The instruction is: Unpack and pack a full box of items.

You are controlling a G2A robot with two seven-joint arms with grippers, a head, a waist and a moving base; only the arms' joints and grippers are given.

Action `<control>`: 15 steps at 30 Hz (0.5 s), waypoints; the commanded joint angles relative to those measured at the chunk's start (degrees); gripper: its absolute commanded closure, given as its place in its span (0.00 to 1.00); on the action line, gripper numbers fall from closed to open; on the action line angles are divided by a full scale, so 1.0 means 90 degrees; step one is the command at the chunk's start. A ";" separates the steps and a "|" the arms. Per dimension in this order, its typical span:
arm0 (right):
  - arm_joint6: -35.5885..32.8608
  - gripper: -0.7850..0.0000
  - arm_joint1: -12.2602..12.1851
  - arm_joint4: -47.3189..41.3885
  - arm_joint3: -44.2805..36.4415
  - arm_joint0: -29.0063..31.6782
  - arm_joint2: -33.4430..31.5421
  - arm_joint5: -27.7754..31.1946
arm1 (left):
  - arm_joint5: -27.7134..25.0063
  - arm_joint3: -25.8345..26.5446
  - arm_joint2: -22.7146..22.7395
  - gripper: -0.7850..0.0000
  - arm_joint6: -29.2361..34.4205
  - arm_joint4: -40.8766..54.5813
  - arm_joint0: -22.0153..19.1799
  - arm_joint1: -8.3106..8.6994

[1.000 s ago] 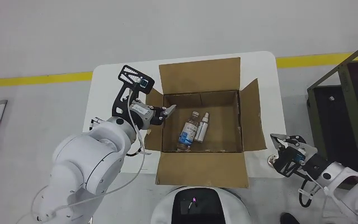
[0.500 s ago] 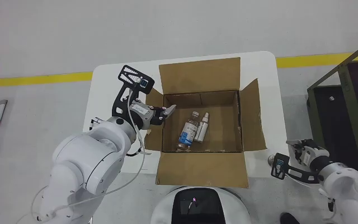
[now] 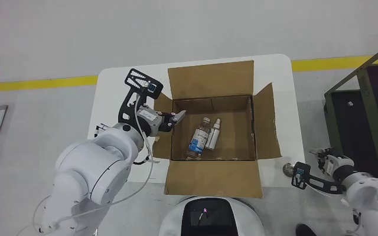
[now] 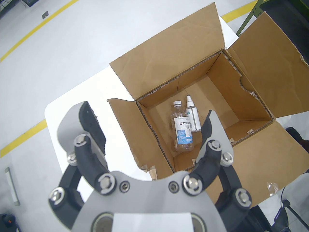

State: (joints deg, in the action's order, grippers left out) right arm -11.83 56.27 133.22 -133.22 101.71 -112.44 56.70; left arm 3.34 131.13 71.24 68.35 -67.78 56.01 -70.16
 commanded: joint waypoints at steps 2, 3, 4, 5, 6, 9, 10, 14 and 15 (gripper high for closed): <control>-0.0377 1.00 0.0070 -0.0415 0.0069 0.0075 -0.0065 -0.0104 | 0.0000 0.0000 0.0000 0.00 0.0000 0.0000 0.0000 0.0000; -0.0571 1.00 0.0107 -0.0660 0.0063 0.0096 -0.0104 -0.0123 | 0.0000 0.0000 0.0000 0.00 0.0000 0.0000 0.0000 0.0000; -0.0868 1.00 0.0145 -0.0864 0.0080 0.0135 -0.0161 -0.0086 | 0.0000 0.0000 0.0000 0.00 0.0000 0.0000 0.0000 0.0000; -0.1127 1.00 0.0185 -0.1135 0.0071 0.0164 -0.0197 -0.0051 | 0.0000 0.0000 0.0000 0.00 0.0000 0.0000 0.0000 0.0000; -0.1363 1.00 0.0226 -0.1454 0.0070 0.0184 -0.0241 -0.0048 | 0.0000 0.0000 0.0000 0.00 0.0000 0.0000 0.0000 0.0000; -0.2131 1.00 0.0347 -0.2463 0.0033 0.0256 -0.0385 -0.0122 | 0.0000 0.0000 0.0000 0.00 0.0000 0.0000 0.0000 0.0000; -0.2386 1.00 0.0385 -0.2807 0.0012 0.0292 -0.0422 -0.0189 | 0.0000 0.0000 0.0000 0.00 0.0000 0.0000 0.0000 0.0000; -0.3349 1.00 0.0497 -0.4123 -0.0125 0.0430 -0.0541 -0.0505 | 0.0000 0.0000 0.0000 0.00 0.0000 0.0000 0.0000 0.0000; -0.3561 1.00 0.0513 -0.4371 -0.0158 0.0455 -0.0551 -0.0570 | 0.0000 0.0000 0.0000 0.00 0.0000 0.0000 0.0000 0.0000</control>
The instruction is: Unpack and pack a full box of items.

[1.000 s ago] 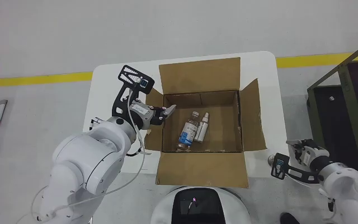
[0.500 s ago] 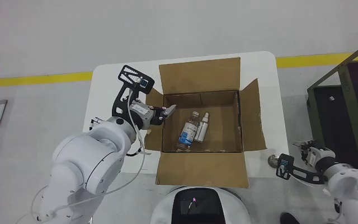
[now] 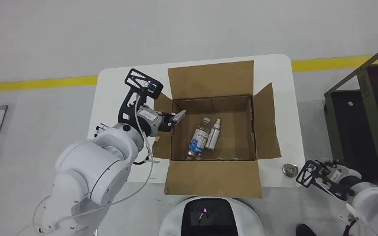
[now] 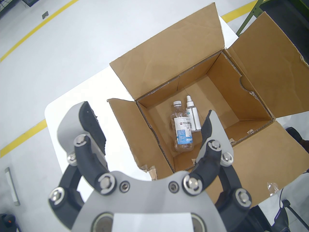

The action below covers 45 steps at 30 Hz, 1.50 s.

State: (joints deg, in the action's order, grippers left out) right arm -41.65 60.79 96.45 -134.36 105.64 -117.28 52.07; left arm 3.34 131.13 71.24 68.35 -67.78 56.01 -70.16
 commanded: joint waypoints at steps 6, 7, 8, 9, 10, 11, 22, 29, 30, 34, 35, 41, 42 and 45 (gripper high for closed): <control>-0.0702 1.00 0.0043 -0.0929 -0.0032 0.0053 -0.0074 -0.0285 | 0.0000 0.0000 0.0000 0.00 0.0000 0.0000 0.0000 0.0000; -0.0702 1.00 0.0043 -0.0929 -0.0032 0.0053 -0.0074 -0.0285 | 0.0000 0.0000 0.0000 0.00 0.0000 0.0000 0.0000 0.0000; -0.0702 1.00 0.0043 -0.0929 -0.0032 0.0053 -0.0074 -0.0285 | 0.0000 0.0000 0.0000 0.00 0.0000 0.0000 0.0000 0.0000; -0.0702 1.00 0.0043 -0.0929 -0.0032 0.0053 -0.0074 -0.0285 | 0.0000 0.0000 0.0000 0.00 0.0000 0.0000 0.0000 0.0000; -0.0702 1.00 0.0043 -0.0929 -0.0032 0.0053 -0.0074 -0.0285 | 0.0000 0.0000 0.0000 0.00 0.0000 0.0000 0.0000 0.0000; -0.0702 1.00 0.0043 -0.0929 -0.0032 0.0053 -0.0074 -0.0285 | 0.0000 0.0000 0.0000 0.00 0.0000 0.0000 0.0000 0.0000; -0.1042 1.00 0.0119 -0.2048 0.0319 0.0338 0.0120 -0.1236 | 0.0000 0.0000 0.0000 0.00 0.0000 0.0000 0.0000 0.0000; -0.1720 1.00 0.0111 -0.3034 0.0417 0.0192 0.0206 -0.1734 | 0.0000 0.0000 0.0000 0.00 0.0000 0.0000 0.0000 0.0000; -0.1794 1.00 0.0101 -0.3065 0.0425 0.0152 0.0245 -0.1729 | 0.0000 0.0000 0.0000 0.00 0.0000 0.0000 0.0000 0.0000; -0.1945 0.63 0.0059 -0.2999 0.0453 -0.0024 0.0470 -0.1641 | 0.0000 0.0000 0.0000 0.00 0.0000 0.0000 0.0000 0.0000; -0.1985 0.62 0.0050 -0.2956 0.0482 -0.0060 0.0525 -0.1634 | 0.0000 0.0000 0.0000 0.00 0.0000 0.0000 0.0000 0.0000; -0.2025 0.61 0.0007 -0.2766 0.0742 -0.0278 0.0815 -0.1685 | 0.0000 0.0000 0.0000 0.00 0.0000 0.0000 0.0000 0.0000; -0.2028 0.61 -0.0001 -0.2730 0.0787 -0.0317 0.0861 -0.1688 | 0.0000 0.0000 0.0000 0.00 0.0000 0.0000 0.0000 0.0000; -0.2022 0.62 -0.0020 -0.2651 0.0878 -0.0409 0.0981 -0.1696 | 0.0000 0.0000 0.0000 0.00 0.0000 0.0000 0.0000 0.0000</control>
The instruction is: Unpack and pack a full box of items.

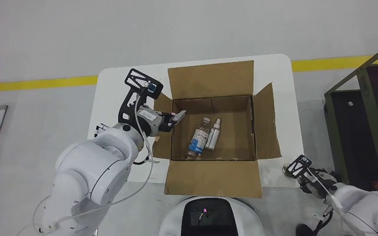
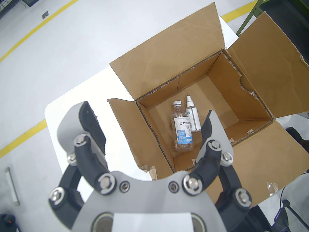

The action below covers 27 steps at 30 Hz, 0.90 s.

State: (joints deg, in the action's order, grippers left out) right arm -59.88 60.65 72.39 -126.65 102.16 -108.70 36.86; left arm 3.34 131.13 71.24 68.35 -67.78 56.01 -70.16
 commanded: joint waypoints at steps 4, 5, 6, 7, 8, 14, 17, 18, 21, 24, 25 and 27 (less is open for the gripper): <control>0.0007 0.62 -0.0028 0.0136 0.0203 -0.0144 0.0202 -0.0026 | 0.0000 0.0000 0.0000 0.00 0.0000 0.0000 0.0000 0.0000; 0.0009 0.62 -0.0033 0.0158 0.0249 -0.0180 0.0247 -0.0029 | 0.0000 0.0000 0.0000 0.00 0.0000 0.0000 0.0000 0.0000; 0.0011 0.62 -0.0039 0.0182 0.0288 -0.0215 0.0287 -0.0028 | 0.0000 0.0000 0.0000 0.00 0.0000 0.0000 0.0000 0.0000; 0.0008 0.61 -0.0045 0.0208 0.0328 -0.0247 0.0325 -0.0032 | 0.0000 0.0000 0.0000 0.00 0.0000 0.0000 0.0000 0.0000; 0.0012 0.61 -0.0050 0.0222 0.0369 -0.0277 0.0363 -0.0027 | 0.0000 0.0000 0.0000 0.00 0.0000 0.0000 0.0000 0.0000; 0.0021 0.62 -0.0080 0.0246 0.0630 -0.0431 0.0521 -0.0046 | 0.0000 0.0000 0.0000 0.00 0.0000 0.0000 0.0000 0.0000; 0.0033 0.62 -0.0095 0.0251 0.0752 -0.0507 0.0575 -0.0051 | 0.0000 0.0000 0.0000 0.00 0.0000 0.0000 0.0000 0.0000; 0.0038 0.62 -0.0099 0.0247 0.0783 -0.0532 0.0591 -0.0065 | 0.0000 0.0000 0.0000 0.00 0.0000 0.0000 0.0000 0.0000; 0.0041 0.62 -0.0113 0.0238 0.0851 -0.0601 0.0652 -0.0070 | 0.0000 0.0000 0.0000 0.00 0.0000 0.0000 0.0000 0.0000; 0.0033 0.63 -0.0127 0.0240 0.0906 -0.0664 0.0718 -0.0075 | 0.0000 0.0000 0.0000 0.00 0.0000 0.0000 0.0000 0.0000; 0.0033 0.62 -0.0131 0.0244 0.0927 -0.0681 0.0740 -0.0081 | 0.0000 0.0000 0.0000 0.00 0.0000 0.0000 0.0000 0.0000; 0.0031 0.63 -0.0140 0.0248 0.0962 -0.0706 0.0783 -0.0083 | 0.0000 0.0000 0.0000 0.00 0.0000 0.0000 0.0000 0.0000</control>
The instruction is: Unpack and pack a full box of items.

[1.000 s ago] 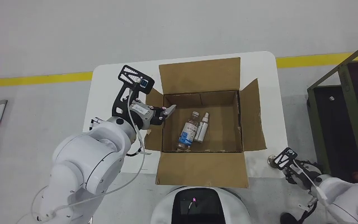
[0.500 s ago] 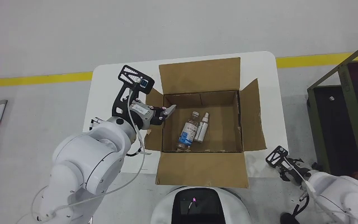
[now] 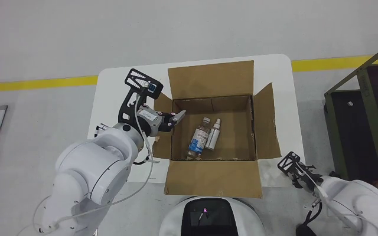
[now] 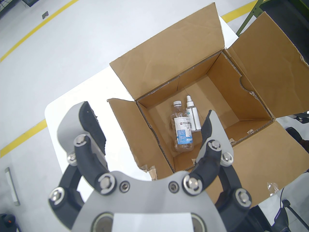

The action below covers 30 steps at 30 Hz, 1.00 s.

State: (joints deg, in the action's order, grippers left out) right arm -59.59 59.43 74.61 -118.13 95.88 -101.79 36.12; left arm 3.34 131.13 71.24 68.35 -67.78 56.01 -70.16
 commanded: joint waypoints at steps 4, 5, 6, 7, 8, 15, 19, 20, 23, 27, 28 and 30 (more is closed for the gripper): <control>0.0005 0.64 -0.0019 0.0012 0.0083 -0.0039 0.0073 -0.0036 | 0.0000 0.0000 0.0000 0.00 0.0000 0.0000 0.0000 0.0000; 0.0004 0.65 -0.0023 0.0014 0.0101 -0.0045 0.0084 -0.0050 | 0.0000 0.0000 0.0000 0.00 0.0000 0.0000 0.0000 0.0000; 0.0005 0.65 -0.0026 0.0014 0.0113 -0.0049 0.0097 -0.0060 | 0.0000 0.0000 0.0000 0.00 0.0000 0.0000 0.0000 0.0000; 0.0008 0.65 -0.0030 0.0017 0.0119 -0.0054 0.0108 -0.0068 | 0.0000 0.0000 0.0000 0.00 0.0000 0.0000 0.0000 0.0000; 0.0007 0.65 -0.0034 0.0017 0.0127 -0.0054 0.0121 -0.0075 | 0.0000 0.0000 0.0000 0.00 0.0000 0.0000 0.0000 0.0000; -0.0023 0.67 -0.0057 0.0029 0.0144 -0.0064 0.0198 -0.0167 | 0.0000 0.0000 0.0000 0.00 0.0000 0.0000 0.0000 0.0000; -0.0026 0.71 -0.0070 0.0044 0.0147 -0.0072 0.0240 -0.0200 | 0.0000 0.0000 0.0000 0.00 0.0000 0.0000 0.0000 0.0000; -0.0034 0.72 -0.0074 0.0055 0.0153 -0.0074 0.0257 -0.0208 | 0.0000 0.0000 0.0000 0.00 0.0000 0.0000 0.0000 0.0000; -0.0065 0.79 -0.0085 0.0134 0.0159 -0.0094 0.0308 -0.0237 | 0.0000 0.0000 0.0000 0.00 0.0000 0.0000 0.0000 0.0000; -0.0080 1.00 -0.0096 0.0156 0.0186 -0.0123 0.0357 -0.0293 | 0.0000 0.0000 0.0000 0.00 0.0000 0.0000 0.0000 0.0000; -0.0082 1.00 -0.0099 0.0158 0.0189 -0.0129 0.0366 -0.0301 | 0.0000 0.0000 0.0000 0.00 0.0000 0.0000 0.0000 0.0000; -0.0091 1.00 -0.0104 0.0156 0.0184 -0.0145 0.0376 -0.0328 | 0.0000 0.0000 0.0000 0.00 0.0000 0.0000 0.0000 0.0000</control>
State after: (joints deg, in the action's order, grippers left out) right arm -60.37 58.51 76.03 -116.41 94.64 -98.44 33.25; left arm 3.34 131.13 71.24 68.35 -67.78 56.01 -70.16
